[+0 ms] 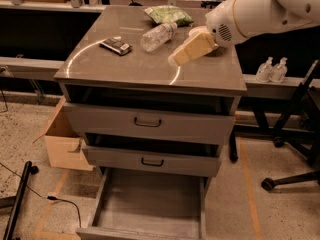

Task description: Place rxbar chocolate into bottom drawer

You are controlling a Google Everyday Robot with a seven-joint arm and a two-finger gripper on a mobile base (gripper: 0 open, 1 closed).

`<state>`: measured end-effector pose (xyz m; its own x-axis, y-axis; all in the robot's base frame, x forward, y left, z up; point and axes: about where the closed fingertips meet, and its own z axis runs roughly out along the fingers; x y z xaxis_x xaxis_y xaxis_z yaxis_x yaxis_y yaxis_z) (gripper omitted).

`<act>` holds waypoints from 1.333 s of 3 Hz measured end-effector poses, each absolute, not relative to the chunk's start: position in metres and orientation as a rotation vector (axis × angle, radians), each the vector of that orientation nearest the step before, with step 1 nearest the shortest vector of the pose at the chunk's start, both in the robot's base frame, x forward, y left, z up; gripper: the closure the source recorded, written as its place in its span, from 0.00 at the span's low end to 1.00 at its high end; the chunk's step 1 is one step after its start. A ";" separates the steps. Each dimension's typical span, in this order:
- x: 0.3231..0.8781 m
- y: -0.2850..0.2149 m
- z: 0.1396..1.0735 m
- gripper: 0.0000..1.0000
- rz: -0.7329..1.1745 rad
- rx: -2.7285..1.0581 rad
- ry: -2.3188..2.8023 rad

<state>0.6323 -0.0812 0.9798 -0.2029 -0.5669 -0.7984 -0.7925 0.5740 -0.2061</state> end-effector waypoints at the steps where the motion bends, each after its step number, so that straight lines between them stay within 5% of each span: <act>1: 0.632 -0.081 0.980 0.00 0.311 -1.099 1.893; 4: 0.683 -0.024 0.932 0.00 0.464 -0.872 1.882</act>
Offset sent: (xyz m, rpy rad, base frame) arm 0.0211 0.0238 -0.0306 0.1458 0.0366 -0.0833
